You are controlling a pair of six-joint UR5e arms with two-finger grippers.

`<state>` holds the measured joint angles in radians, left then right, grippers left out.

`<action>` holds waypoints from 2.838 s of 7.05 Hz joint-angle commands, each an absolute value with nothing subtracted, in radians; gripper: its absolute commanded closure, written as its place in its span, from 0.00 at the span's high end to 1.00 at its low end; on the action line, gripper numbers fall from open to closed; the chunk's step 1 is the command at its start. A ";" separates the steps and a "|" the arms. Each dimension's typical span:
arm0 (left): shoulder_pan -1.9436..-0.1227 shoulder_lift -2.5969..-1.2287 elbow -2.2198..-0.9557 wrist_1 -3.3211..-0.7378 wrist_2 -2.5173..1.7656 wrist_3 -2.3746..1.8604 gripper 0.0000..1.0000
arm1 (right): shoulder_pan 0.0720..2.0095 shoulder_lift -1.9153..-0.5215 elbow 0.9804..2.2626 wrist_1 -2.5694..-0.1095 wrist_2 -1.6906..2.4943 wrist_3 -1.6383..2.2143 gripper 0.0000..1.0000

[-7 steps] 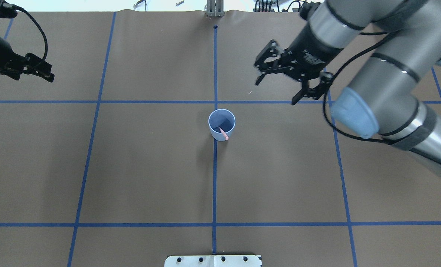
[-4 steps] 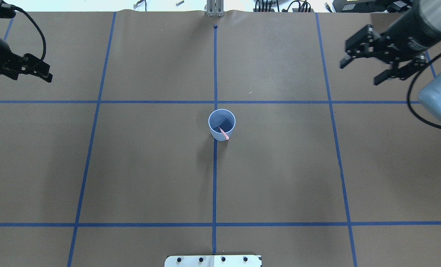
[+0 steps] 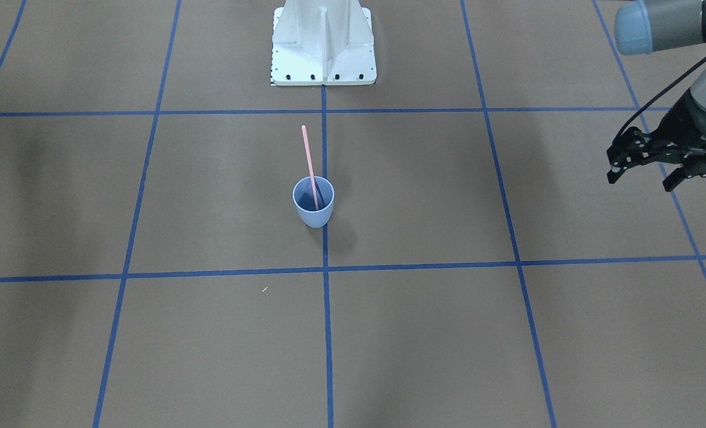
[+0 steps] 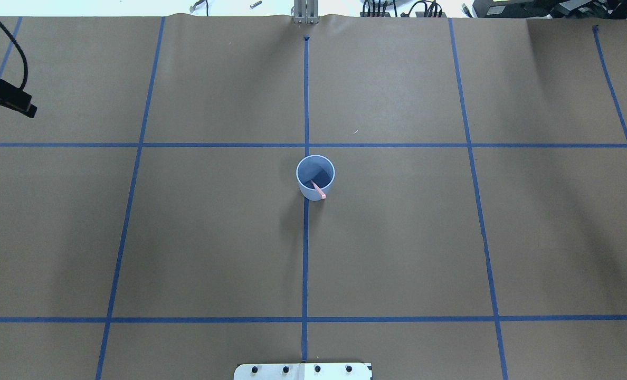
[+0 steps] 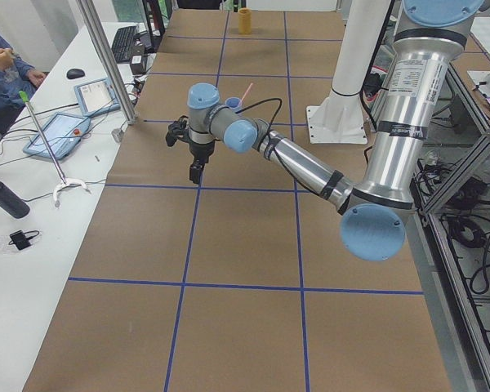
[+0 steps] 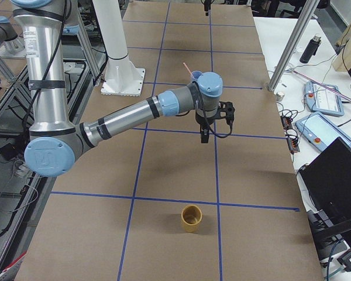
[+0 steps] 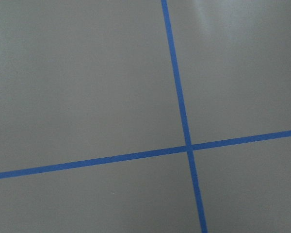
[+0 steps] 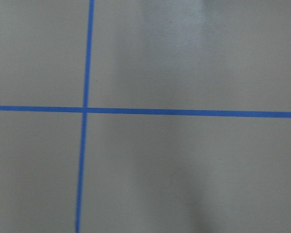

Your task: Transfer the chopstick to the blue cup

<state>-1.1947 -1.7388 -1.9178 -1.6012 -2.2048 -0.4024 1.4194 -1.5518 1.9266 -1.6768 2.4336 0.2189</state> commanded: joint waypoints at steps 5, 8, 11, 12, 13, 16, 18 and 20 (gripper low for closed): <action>-1.386 -1.649 -1.887 -1.579 -2.318 -0.152 0.98 | 1.468 -1.603 1.898 -1.674 2.365 0.072 1.00; -1.388 -1.632 -1.865 -1.582 -2.319 -0.133 0.98 | 1.471 -1.615 1.905 -1.672 2.365 0.072 1.00; -1.387 -1.635 -1.849 -1.589 -2.397 -0.141 0.98 | 1.471 -1.611 1.904 -1.672 2.367 0.080 1.00; -1.387 -1.638 -1.882 -1.586 -2.392 -0.143 0.98 | 1.474 -1.611 1.908 -1.672 2.368 0.083 1.00; -1.388 -1.638 -1.882 -1.589 -2.391 -0.141 0.98 | 1.474 -1.614 1.907 -1.674 2.370 0.092 1.00; -1.408 -1.648 -1.876 -1.589 -2.385 -0.132 0.98 | 1.488 -1.597 1.872 -1.672 2.362 0.101 1.00; -1.410 -1.661 -1.843 -1.591 -2.387 -0.132 0.98 | 1.505 -1.600 1.865 -1.672 2.362 0.101 1.00; -1.410 -1.663 -1.841 -1.597 -2.387 -0.133 0.98 | 1.508 -1.601 1.862 -1.672 2.362 0.092 1.00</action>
<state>-1.4094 -1.6620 -1.8446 -1.5916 -2.3867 -0.1330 1.5061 -1.6007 1.8679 -1.6720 2.3632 0.0965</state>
